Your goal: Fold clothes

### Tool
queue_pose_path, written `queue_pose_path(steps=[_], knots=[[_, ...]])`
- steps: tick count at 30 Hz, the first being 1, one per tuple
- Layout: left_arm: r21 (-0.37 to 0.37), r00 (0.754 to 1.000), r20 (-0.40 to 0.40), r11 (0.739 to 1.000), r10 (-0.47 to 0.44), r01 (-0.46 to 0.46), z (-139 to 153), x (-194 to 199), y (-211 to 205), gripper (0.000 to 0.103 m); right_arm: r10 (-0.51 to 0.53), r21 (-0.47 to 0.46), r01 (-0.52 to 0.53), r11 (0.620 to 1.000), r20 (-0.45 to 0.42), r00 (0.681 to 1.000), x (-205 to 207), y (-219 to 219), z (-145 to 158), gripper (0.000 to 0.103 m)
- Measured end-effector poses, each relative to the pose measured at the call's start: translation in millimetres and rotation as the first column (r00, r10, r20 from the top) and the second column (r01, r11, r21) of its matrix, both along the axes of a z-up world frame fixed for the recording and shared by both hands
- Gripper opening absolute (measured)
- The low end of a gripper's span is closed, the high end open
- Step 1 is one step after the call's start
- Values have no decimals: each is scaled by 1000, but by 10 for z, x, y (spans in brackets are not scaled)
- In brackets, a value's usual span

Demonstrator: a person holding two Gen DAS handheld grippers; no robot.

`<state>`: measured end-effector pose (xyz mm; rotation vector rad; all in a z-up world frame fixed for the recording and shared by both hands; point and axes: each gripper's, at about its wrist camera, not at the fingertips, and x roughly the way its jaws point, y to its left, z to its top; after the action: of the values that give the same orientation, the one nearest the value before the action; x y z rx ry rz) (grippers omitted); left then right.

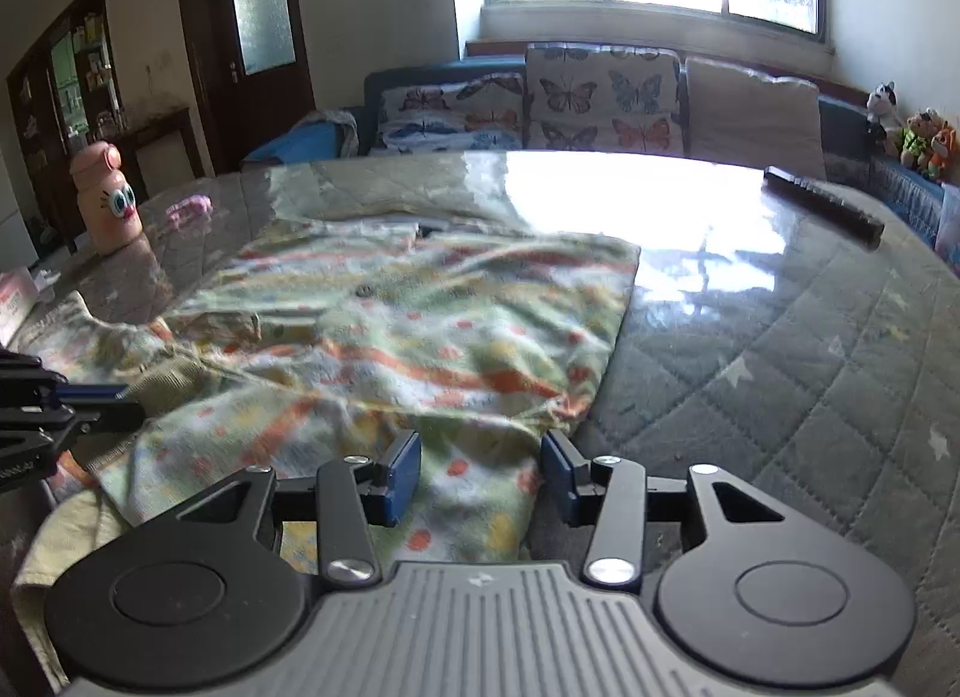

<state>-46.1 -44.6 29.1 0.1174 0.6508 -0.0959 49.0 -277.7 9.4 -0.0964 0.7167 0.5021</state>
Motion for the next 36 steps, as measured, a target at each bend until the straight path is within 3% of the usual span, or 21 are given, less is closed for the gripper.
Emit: queue_pose_path(steps=[12,16,28,36], knots=[[7,999,42,1000,-11,11,144,-27,-65,14,21,-20,-20,1000,43,999,-99,10,72,46],[11,999,24,1000,-22,22,79,-5,-79,14,40,-48,-39,998,32,999,-79,87,-38,49],[23,1000,-5,1000,-8,8,-71,-30,-15,16,108,-66,-107,992,14,994,-531,26,96,51],[37,1000,6,999,13,-13,-66,-65,28,37,128,-88,-128,988,-16,992,-833,-6,29,58]])
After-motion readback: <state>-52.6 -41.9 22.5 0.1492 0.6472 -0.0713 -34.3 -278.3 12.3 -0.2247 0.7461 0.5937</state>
